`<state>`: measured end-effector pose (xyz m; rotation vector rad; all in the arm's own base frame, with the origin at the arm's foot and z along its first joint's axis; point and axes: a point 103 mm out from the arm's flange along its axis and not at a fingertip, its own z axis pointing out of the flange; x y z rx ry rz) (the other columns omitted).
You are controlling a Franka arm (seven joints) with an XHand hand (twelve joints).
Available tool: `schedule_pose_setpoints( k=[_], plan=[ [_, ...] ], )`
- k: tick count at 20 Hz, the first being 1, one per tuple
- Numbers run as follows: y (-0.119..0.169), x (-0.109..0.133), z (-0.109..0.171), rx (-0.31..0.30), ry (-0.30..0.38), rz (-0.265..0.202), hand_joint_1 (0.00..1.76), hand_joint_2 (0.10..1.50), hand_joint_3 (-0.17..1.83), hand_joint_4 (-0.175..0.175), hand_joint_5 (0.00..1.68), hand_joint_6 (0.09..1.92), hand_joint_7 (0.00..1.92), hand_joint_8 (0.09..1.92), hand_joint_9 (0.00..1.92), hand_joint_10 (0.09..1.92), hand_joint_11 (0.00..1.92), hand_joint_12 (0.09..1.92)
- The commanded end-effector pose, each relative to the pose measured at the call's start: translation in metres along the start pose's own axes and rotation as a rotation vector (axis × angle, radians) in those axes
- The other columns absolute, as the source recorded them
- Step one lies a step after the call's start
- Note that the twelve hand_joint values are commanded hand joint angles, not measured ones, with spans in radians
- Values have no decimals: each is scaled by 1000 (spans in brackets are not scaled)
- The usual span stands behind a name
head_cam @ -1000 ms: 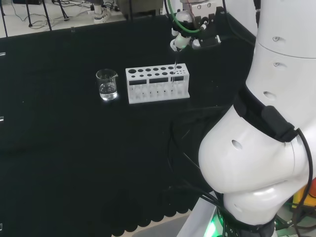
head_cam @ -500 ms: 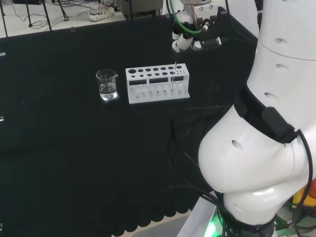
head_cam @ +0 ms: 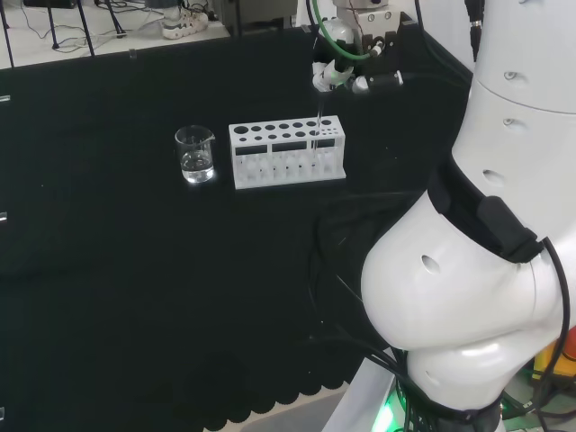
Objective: Take the glass rod from the white test tube rack.
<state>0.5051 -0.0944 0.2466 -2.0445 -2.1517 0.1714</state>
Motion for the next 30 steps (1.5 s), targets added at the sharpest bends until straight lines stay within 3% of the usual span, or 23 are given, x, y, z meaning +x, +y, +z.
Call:
schedule_pose_setpoints(
  k=[1, 2, 4, 8, 11, 15, 20, 24, 27, 30],
  plan=[
    [5, 7, 2, -103, -5, 7, 1324, 1031, -39, -139, 1174, 518, 1237, 685, 1596, 434, 1609, 489],
    [5, 7, 2, -121, -3, 7, 1374, 1029, -102, -156, 1272, 302, 1262, 613, 1533, 499, 1603, 465],
    [7, 13, -7, -190, 0, -12, 1420, 1025, -158, -171, 1372, 87, 1270, 587, 1494, 525, 1612, 449],
    [7, 17, -26, -198, -14, -16, 1425, 1013, -80, -175, 1371, 87, 1182, 700, 1381, 650, 1624, 463],
    [3, 20, -44, -184, -26, -19, 1348, 1028, -156, -175, 1456, 87, 1337, 627, 1611, 586, 1663, 449],
    [-10, 19, -68, -98, -40, 8, 1332, 1032, -175, -175, 1475, 87, 1369, 615, 1687, 531, 1684, 434],
    [-37, 19, -94, -41, -46, 32, 1332, 1032, -175, -175, 1476, 87, 1368, 622, 1697, 521, 1693, 433],
    [-64, 22, -117, -56, -46, 39, 1332, 1032, -175, -175, 1476, 87, 1367, 627, 1702, 517, 1696, 432],
    [-88, 30, -138, -137, -31, 19, 1332, 1032, -175, -175, 1476, 87, 1367, 628, 1705, 514, 1698, 432],
    [-98, 37, -150, -165, -29, -1, 1332, 1032, -175, -175, 1475, 87, 1367, 629, 1708, 511, 1699, 431]
  ],
)
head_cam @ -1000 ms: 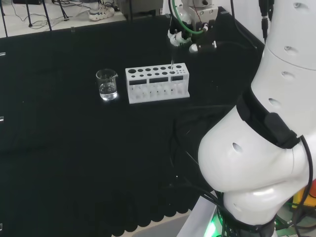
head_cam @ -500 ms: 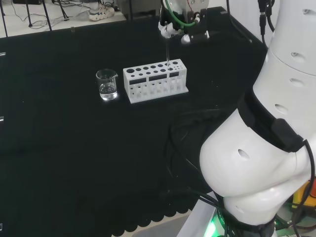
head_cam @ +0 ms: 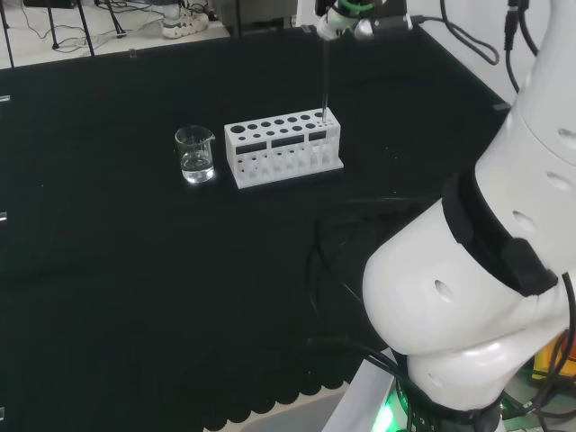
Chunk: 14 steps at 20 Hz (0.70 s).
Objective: Take the glass rod from the white test tube rack.
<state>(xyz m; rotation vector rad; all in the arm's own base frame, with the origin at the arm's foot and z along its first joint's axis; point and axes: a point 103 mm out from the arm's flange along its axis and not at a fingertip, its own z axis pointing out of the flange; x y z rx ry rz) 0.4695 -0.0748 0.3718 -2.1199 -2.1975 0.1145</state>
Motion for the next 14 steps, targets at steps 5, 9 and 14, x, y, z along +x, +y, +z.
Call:
schedule_pose_setpoints(
  k=[5, 9, 14],
  plan=[
    [-47, 17, -50, -97, -3, -36, 1332, 1032, -175, -175, 1475, 87, 1368, 628, 1713, 505, 1700, 429],
    [-51, 21, -53, -101, -11, -47, 1332, 1032, -175, -175, 1475, 87, 1369, 627, 1716, 501, 1702, 428],
    [-51, 30, -52, -97, -21, -61, 1332, 1032, -175, -175, 1475, 87, 1368, 628, 1718, 496, 1702, 427]
  ],
)
